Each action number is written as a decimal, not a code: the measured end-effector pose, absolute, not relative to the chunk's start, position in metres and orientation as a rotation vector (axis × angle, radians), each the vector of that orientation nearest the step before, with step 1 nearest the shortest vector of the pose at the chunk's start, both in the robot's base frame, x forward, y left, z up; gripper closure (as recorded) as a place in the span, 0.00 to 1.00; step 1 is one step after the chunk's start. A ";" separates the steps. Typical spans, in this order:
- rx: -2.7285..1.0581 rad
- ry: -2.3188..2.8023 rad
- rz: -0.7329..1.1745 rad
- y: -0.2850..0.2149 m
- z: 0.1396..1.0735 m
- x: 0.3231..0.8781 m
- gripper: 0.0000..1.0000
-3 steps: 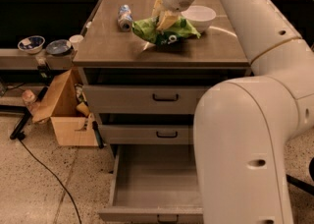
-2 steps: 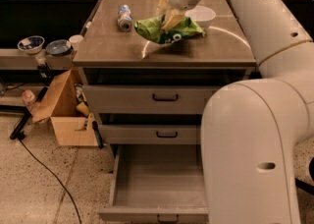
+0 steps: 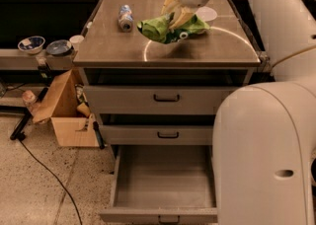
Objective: Place green rice chip bag into bottom drawer
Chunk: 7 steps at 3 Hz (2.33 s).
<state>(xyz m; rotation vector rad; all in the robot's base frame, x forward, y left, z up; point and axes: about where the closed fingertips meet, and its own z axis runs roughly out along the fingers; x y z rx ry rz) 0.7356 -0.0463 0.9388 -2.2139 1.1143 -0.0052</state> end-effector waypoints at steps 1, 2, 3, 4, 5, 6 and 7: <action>-2.199 1.054 0.005 -0.055 0.949 0.724 1.00; -2.198 1.052 -0.004 -0.054 0.950 0.726 1.00; -2.193 1.038 -0.060 -0.049 0.950 0.735 1.00; -2.156 1.048 -0.171 -0.061 0.961 0.733 1.00; -2.133 1.071 -0.240 -0.078 0.960 0.713 1.00; -2.072 1.145 -0.321 -0.099 0.954 0.678 1.00; -2.039 1.198 -0.341 -0.106 0.936 0.658 1.00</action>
Offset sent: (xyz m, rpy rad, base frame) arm -0.0246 -0.0159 0.0197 0.0476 -0.0302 0.0438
